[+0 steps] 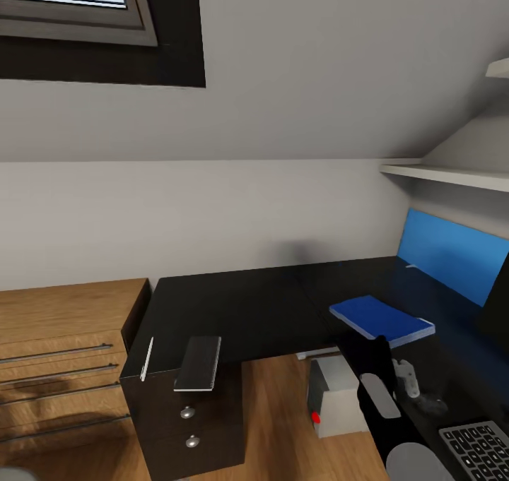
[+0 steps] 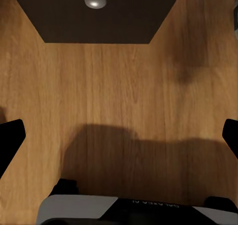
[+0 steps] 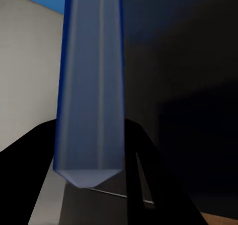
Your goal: In the bedroom, organize the workspace by keeping the computer under the desk, ensuring the monitor is on the desk, placing the keyboard on the desk next to the monitor, placing the mouse on the desk next to the keyboard, moving the folder from the swivel chair onto the desk next to the mouse, stacking the notebook on top of the folder with the pen on top of the notebook, and positioning the swivel chair next to the desk.
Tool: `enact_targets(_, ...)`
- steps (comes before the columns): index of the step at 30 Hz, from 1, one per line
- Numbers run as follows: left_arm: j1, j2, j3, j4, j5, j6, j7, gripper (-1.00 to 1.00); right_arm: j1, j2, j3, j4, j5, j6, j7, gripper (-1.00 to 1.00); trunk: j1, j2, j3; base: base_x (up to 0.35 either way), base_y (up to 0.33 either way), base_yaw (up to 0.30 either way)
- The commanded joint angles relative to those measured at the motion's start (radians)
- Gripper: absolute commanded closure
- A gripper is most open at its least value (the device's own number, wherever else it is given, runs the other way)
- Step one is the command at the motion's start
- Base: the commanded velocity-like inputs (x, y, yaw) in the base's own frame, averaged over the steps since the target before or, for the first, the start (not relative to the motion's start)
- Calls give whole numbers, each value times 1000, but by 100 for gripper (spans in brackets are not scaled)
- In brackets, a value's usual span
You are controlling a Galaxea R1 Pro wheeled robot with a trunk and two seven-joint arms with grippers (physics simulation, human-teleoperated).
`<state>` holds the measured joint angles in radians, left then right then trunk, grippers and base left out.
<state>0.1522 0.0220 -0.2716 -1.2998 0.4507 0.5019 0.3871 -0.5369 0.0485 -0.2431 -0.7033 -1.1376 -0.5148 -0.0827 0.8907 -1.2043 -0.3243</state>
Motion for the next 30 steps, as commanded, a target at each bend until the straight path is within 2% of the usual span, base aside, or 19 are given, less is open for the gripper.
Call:
enact_targets(1,0,1,-3,-1,11,1,10,-100,-5,1,-2,5,-2,-5,4,100,0,-1,-1,0,0,0)
enact_targets(8,0,-3,-5,23,10,0,11,-100,-12,8,-7,16,-7,-9,90,100,0,-1,-1,0,0,0)
enact_targets(12,0,-3,-6,31,10,0,12,-100,-12,10,-9,17,-10,-21,99,100,0,-1,-1,0,0,0)
enact_targets(15,0,-3,-6,33,10,0,12,-100,-12,18,-11,18,-46,-69,102,100,0,-1,-1,0,0,0)
enact_targets(16,0,-4,-6,34,11,0,12,-100,-12,20,-11,18,-74,-95,102,100,0,-1,-1,0,0,0)
enact_targets(20,0,-4,-6,34,11,0,12,-100,-12,24,-9,28,-135,-144,102,100,0,-1,-1,0,0,0)
enact_targets(24,0,-3,-6,34,11,-1,11,-100,-12,25,-7,54,-153,-157,104,100,0,-1,-1,0,0,0)
enact_targets(30,0,-3,-6,34,11,-2,10,-100,-12,25,-4,66,-158,-161,104,100,0,-1,-1,0,0,0)
